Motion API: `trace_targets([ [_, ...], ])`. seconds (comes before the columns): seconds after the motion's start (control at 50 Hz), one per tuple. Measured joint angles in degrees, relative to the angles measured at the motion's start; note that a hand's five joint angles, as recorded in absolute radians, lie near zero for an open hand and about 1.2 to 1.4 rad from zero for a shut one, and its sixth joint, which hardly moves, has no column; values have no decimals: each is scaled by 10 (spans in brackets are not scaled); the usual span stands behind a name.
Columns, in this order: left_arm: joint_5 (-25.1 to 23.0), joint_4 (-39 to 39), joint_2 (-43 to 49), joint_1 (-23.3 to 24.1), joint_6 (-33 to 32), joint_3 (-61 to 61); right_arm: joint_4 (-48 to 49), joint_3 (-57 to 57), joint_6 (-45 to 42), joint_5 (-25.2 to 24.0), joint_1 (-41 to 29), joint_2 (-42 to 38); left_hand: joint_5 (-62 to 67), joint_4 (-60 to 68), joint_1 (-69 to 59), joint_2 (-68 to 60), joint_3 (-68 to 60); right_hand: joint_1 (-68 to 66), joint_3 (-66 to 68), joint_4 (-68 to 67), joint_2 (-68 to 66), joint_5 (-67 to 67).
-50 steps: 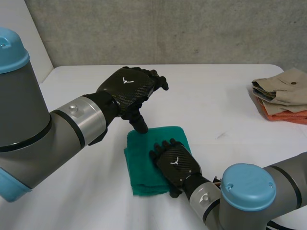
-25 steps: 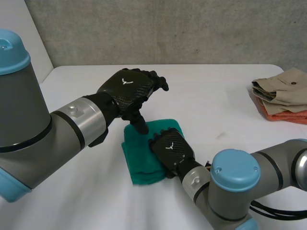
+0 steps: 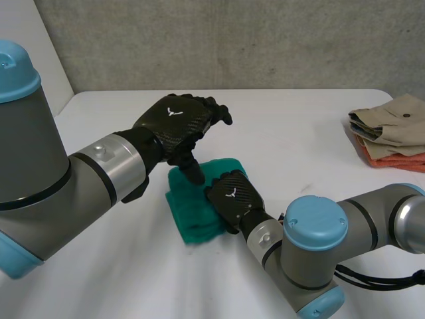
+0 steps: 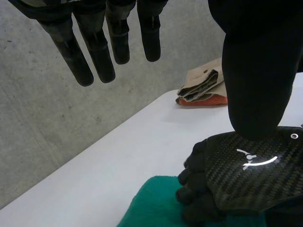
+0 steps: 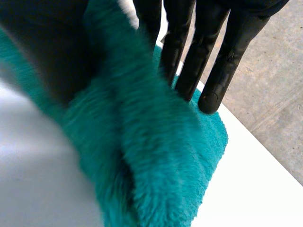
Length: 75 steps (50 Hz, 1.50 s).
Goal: Fold the laundry.
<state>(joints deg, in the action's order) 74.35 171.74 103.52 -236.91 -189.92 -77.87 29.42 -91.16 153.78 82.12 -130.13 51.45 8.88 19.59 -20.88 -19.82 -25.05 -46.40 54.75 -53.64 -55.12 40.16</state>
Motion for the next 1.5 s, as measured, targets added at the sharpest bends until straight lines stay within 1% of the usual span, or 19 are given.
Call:
trace_targets([
  [0.04, 0, 0, 0, -1, 2, 0, 0, 1, -1, 0, 1, -1, 0, 0, 0, 0, 0, -62, 88, -101, -96, 104],
  [0.1, 0, 0, 0, -2, 5, 0, 0, 4, -1, 0, 2, 0, 0, 0, 0, 0, 0, -72, 115, -142, -123, 142],
  [0.24, -1, 0, -1, -6, 8, 0, -7, 7, -4, -5, 27, 19, 0, 0, 0, 0, 0, -72, 115, -145, -123, 142],
  [0.34, -1, 0, -2, -9, 8, 0, -23, 6, -24, -25, 101, 52, 0, 0, 0, 0, 0, -75, 115, -145, -123, 142],
  [0.36, -1, 0, -3, -10, 8, 1, -31, 5, -43, -42, 139, 63, 0, 0, 0, 0, 0, -77, 115, -145, -123, 142],
  [0.42, -1, 1, -3, -11, 8, 1, -40, 7, -72, -67, 184, 70, 0, 0, 0, 0, 0, -77, 115, -145, -123, 142],
  [0.56, -1, 1, -3, -12, 8, 1, -62, 45, -188, -212, 333, 67, 0, 0, 0, 0, 0, -77, 115, -145, -123, 142],
  [0.64, -1, 1, -3, -12, 8, 1, -76, 93, -195, -267, 365, 51, 0, 0, 0, 0, 0, -77, 123, -145, -123, 142],
  [0.72, -1, 1, -3, -13, 8, 1, -88, 163, -170, -288, 375, 31, 0, 0, 0, 0, 0, -77, 129, -145, -123, 142],
  [0.84, 0, 6, -3, -13, 8, 1, -92, 296, -97, -278, 377, -1, 0, 0, 0, 0, 0, -77, 129, -145, -123, 142],
  [0.9, 0, 8, -2, -13, 8, 0, -92, 407, -35, -254, 378, -30, 0, 0, 0, 0, 0, -77, 129, -145, -123, 142],
  [0.94, 0, 8, -2, -13, 8, 0, -92, 407, -35, -254, 378, -30, 0, 0, 0, 0, 0, -77, 129, -145, -123, 142],
  [0.96, 0, 10, -2, -13, 8, 0, -95, 507, 13, -233, 385, -63, 0, 0, 0, 0, 0, -77, 129, -145, -123, 142],
  [1.02, 0, 10, -2, -13, 8, 0, -98, 552, 30, -227, 392, -80, 0, 0, 0, 0, 0, -77, 129, -145, -123, 142],
  [1.04, 1, 11, -1, -14, 9, 0, -109, 632, 52, -218, 412, -115, 0, 0, 0, 0, 0, -77, 129, -145, -123, 150],
  [1.16, 0, 12, -1, -14, 15, 0, -148, 756, 67, -220, 469, -201, 0, 0, 0, 0, 0, -77, 129, -145, -123, 152],
  [1.26, 0, 13, -1, -14, 25, 0, -162, 720, 46, -239, 513, -228, 0, 0, 0, 0, 0, -77, 129, -145, -123, 154],
  [1.42, -1, 13, 3, -12, 30, -1, -161, 492, -111, -337, 605, -211, 0, 0, 0, 0, 0, -77, 129, -145, -123, 165],
  [1.5, 0, 14, 1, -12, 30, -1, -162, 418, -169, -370, 633, -186, 0, 0, 0, 0, 0, -51, 96, -112, -91, 137],
])
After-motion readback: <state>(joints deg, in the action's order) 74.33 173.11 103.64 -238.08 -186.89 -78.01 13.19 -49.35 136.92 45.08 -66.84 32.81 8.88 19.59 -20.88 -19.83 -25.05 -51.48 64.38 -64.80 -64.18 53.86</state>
